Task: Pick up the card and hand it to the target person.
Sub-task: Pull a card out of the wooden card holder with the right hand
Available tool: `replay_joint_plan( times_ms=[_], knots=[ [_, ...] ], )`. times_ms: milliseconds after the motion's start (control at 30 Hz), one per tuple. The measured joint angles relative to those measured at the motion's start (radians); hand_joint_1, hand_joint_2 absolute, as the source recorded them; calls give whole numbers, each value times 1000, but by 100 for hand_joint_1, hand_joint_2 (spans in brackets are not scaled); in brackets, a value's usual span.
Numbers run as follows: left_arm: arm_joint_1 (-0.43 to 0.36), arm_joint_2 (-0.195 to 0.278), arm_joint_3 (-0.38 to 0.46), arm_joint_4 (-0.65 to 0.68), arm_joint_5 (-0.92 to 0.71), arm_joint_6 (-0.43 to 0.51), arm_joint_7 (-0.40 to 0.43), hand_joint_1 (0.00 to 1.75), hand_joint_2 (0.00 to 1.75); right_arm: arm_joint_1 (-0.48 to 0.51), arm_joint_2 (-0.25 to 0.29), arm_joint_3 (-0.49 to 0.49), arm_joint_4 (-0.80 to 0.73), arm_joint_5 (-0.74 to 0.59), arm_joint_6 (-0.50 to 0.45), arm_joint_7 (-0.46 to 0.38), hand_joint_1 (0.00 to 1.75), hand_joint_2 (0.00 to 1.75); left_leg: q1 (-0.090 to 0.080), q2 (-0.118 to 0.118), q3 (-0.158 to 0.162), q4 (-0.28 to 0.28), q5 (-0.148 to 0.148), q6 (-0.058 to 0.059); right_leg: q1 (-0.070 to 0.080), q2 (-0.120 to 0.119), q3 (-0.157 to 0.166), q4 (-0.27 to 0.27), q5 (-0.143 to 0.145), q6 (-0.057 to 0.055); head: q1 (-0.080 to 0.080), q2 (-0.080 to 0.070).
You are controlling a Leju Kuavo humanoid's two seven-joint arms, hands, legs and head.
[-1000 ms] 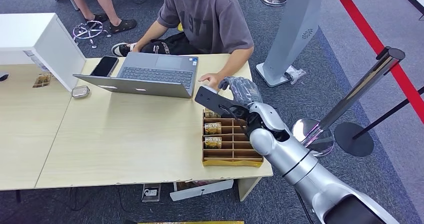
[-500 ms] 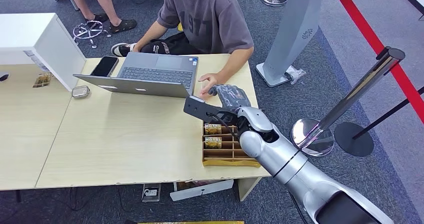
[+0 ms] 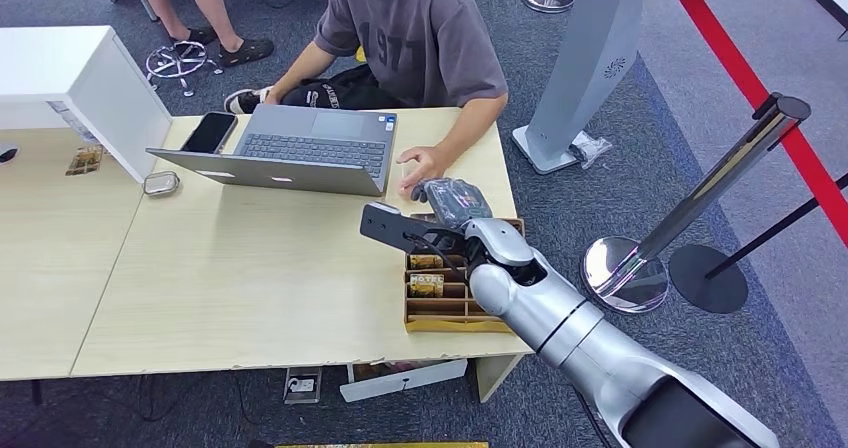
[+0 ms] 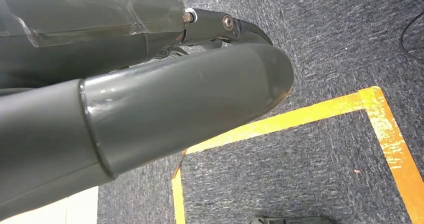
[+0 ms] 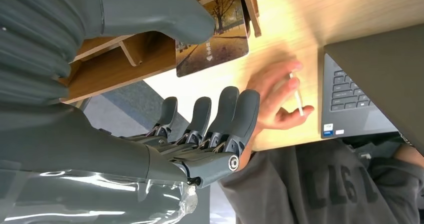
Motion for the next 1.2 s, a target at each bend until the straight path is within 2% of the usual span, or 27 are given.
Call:
replay_joint_plan(
  times_ms=[933,1200],
  knots=[
    [0,0,0,0,0,0,7,0,0,-15,15,22,70,8,-6,0,101,175,0,0,0,0,0,0,0,0,0,0,0,0,0,0],
    [0,0,0,0,1,0,6,0,0,-19,20,22,82,-4,-8,-8,119,175,0,0,0,0,0,0,0,0,0,0,0,0,0,0]
  ],
)
